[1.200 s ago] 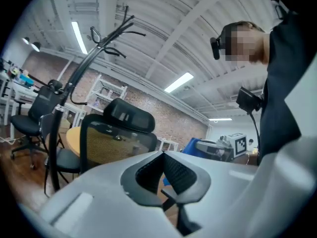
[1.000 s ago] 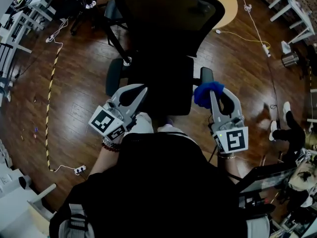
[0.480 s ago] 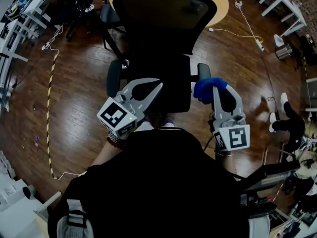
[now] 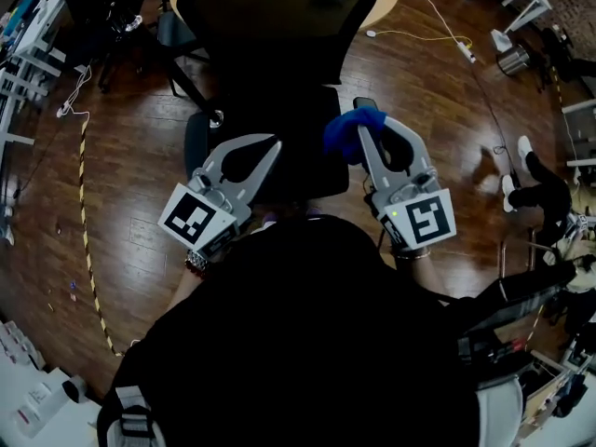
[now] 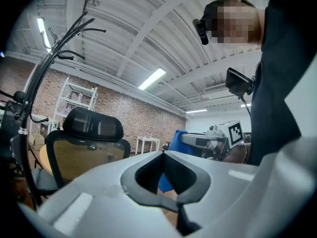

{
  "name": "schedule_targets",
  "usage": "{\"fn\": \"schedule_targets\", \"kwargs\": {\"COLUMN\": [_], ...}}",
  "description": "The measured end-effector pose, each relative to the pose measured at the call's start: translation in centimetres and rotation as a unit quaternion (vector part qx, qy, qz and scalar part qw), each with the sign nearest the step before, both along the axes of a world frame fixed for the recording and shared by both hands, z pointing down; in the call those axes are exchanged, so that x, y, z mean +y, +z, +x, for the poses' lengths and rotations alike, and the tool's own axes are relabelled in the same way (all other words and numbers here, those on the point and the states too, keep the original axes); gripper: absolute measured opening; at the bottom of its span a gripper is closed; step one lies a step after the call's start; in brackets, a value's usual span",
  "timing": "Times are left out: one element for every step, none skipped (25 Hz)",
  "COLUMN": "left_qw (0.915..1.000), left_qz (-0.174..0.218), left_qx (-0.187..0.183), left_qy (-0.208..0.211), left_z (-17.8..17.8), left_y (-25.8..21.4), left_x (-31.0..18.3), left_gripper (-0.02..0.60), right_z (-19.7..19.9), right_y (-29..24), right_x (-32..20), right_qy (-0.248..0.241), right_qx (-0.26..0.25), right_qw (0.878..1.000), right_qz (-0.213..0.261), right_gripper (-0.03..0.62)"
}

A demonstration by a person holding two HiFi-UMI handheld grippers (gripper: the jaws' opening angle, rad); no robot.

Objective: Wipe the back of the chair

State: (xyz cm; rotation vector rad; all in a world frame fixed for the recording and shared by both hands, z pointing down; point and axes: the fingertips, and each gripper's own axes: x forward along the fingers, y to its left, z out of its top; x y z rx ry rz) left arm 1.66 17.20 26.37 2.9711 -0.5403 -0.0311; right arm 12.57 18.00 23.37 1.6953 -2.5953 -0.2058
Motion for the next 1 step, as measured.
{"fn": "schedule_targets", "kwargs": {"left_qw": [1.0], "left_qz": [0.001], "left_qx": [-0.001], "left_qy": [-0.002], "left_z": [-0.14], "left_y": [0.02], "left_x": [-0.06], "left_gripper": [0.005], "right_z": [-0.28], "right_y": [0.12], "right_x": [-0.38], "right_qy": [-0.006], "right_qx": [0.0], "right_qw": [1.0], "right_qz": [0.001], "right_gripper": [0.032]}}
